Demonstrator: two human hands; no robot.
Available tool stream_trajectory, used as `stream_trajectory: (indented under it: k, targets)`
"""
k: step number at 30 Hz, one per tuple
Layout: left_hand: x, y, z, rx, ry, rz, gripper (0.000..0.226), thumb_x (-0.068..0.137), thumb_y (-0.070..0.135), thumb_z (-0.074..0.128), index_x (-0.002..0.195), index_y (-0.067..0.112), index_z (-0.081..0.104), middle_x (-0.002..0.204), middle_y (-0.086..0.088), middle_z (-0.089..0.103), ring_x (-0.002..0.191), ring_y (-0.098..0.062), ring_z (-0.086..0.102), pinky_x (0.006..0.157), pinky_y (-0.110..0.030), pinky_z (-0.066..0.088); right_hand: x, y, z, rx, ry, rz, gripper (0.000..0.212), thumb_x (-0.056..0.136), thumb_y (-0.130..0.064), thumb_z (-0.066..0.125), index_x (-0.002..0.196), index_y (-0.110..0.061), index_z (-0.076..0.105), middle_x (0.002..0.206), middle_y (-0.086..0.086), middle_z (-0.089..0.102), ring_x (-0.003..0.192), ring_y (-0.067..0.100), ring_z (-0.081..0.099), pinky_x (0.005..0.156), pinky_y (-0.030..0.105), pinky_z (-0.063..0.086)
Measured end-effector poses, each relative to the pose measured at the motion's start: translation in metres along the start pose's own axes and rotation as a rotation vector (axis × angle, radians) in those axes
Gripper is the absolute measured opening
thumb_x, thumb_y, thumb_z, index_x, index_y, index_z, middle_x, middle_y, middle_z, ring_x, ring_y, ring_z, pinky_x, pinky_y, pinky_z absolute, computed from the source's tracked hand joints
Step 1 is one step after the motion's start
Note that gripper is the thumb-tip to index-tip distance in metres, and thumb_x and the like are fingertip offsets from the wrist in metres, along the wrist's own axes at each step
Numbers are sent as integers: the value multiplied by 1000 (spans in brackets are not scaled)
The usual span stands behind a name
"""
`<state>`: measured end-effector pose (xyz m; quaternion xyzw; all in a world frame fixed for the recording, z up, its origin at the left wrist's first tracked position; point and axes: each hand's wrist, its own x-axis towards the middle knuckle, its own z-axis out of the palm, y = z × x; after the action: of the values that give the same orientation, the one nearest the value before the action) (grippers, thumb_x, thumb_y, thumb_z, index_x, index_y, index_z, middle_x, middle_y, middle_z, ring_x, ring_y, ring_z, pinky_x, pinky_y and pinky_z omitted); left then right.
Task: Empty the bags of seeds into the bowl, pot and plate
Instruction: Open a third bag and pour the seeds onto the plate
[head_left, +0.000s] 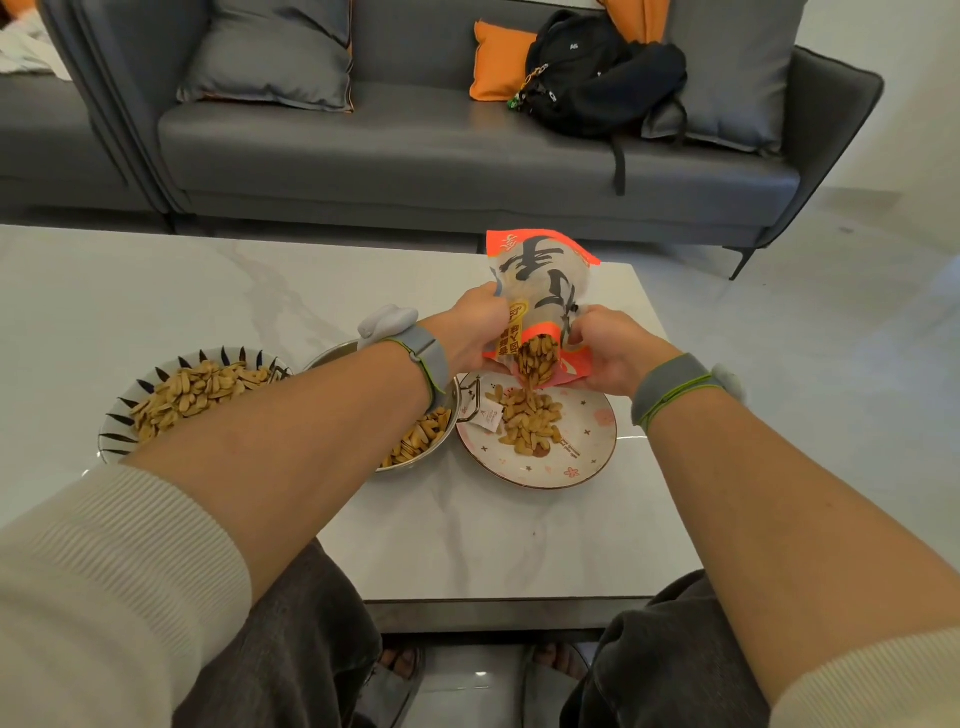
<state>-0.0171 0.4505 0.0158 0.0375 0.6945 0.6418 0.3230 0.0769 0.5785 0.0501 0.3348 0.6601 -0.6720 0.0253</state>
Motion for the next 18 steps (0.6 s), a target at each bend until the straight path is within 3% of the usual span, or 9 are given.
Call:
stream_trajectory:
  k: [6,10,13,18]
  targets:
    - [-1,0,2,-8,-17,2,33,114,17,33,129,18,62,112,-20,79,99,-43,78,72,-68,63,1,1,-3,-4,3,-4,42,97,15,28,113,-12,57,108,21,62,92,41,68,78,63,60]
    - [0,0,2,-5,-12,-4,30,113,15,36,126,18,63,114,-21,78,100,-44,78,75,-70,63,3,2,-5,12,16,-3,41,96,15,28,106,-13,57,111,23,63,95,42,68,83,66,59]
    - [-1,1,2,-14,-20,6,30,113,15,38,127,16,65,111,-20,80,96,-43,79,74,-69,63,3,2,-8,31,27,-1,40,96,14,29,105,-12,58,110,22,64,94,41,68,79,63,60]
    - [-3,1,2,3,-11,15,22,112,15,44,116,16,66,97,-16,79,77,-35,78,63,-56,66,1,2,-6,20,13,-4,40,96,15,30,104,-12,59,108,23,63,91,41,68,79,63,60]
